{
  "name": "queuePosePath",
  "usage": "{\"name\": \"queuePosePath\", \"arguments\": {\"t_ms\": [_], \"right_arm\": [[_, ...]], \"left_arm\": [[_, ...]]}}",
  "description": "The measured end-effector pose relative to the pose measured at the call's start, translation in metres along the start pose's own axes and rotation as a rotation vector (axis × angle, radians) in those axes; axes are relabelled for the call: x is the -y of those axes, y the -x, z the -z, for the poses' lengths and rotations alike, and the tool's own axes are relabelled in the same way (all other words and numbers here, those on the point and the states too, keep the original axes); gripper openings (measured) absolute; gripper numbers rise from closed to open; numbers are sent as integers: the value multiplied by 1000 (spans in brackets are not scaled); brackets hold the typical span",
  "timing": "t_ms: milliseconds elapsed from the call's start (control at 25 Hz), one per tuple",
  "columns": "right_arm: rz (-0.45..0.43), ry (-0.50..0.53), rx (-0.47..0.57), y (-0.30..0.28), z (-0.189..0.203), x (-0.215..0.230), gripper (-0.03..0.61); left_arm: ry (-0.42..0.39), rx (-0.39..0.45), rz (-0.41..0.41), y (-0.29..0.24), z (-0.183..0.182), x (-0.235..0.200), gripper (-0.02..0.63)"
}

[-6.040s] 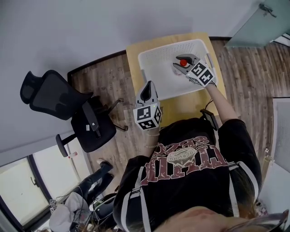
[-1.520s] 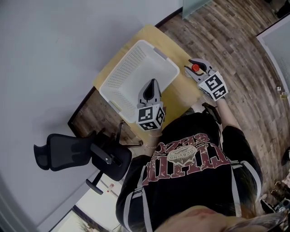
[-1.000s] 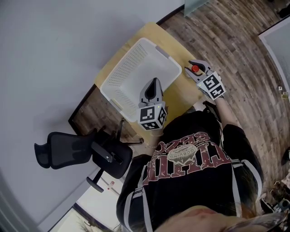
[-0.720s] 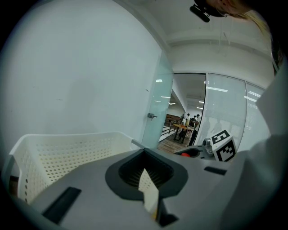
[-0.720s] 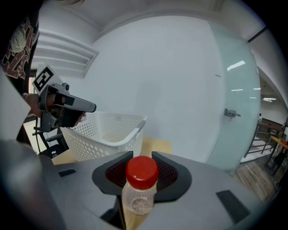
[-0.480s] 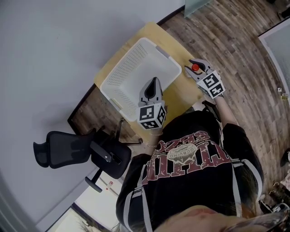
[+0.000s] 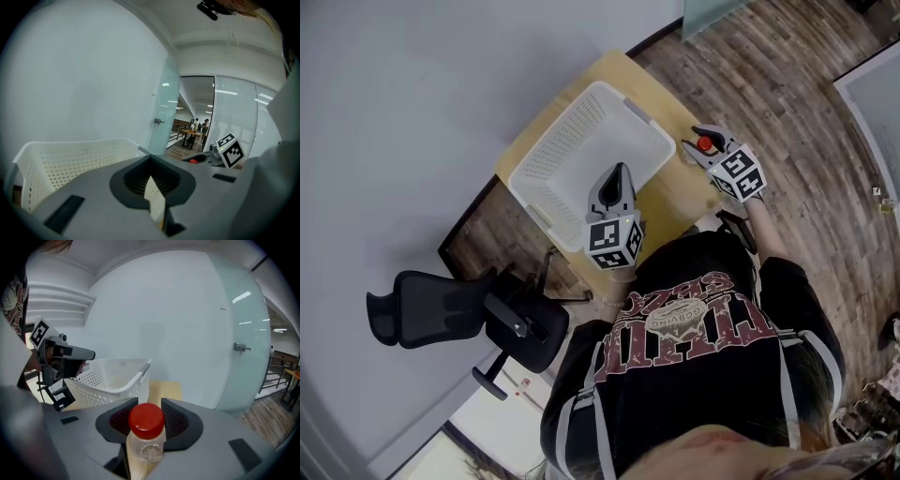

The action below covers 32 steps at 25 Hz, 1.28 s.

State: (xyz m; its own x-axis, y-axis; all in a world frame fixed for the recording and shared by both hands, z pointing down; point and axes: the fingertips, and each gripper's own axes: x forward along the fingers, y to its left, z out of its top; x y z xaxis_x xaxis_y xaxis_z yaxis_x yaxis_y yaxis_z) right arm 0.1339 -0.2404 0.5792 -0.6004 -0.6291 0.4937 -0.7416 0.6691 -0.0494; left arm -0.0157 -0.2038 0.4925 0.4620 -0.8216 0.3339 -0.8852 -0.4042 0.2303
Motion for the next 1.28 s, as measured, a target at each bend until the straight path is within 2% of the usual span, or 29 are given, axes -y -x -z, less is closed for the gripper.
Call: {"name": "queuePosePath", "arguments": {"t_ms": [520,1000,1280], "right_arm": [[24,33,37,12,-16,-2,158],[48,53,128,38,-58,0,160],[26,79,196,48,-89,-11,158]], "left_arm": [[-23,23,-7,6,-7,4,48],[-20,51,-18,10,-17,7,48],[-17,76,-46,17,-23,6,48]]}}
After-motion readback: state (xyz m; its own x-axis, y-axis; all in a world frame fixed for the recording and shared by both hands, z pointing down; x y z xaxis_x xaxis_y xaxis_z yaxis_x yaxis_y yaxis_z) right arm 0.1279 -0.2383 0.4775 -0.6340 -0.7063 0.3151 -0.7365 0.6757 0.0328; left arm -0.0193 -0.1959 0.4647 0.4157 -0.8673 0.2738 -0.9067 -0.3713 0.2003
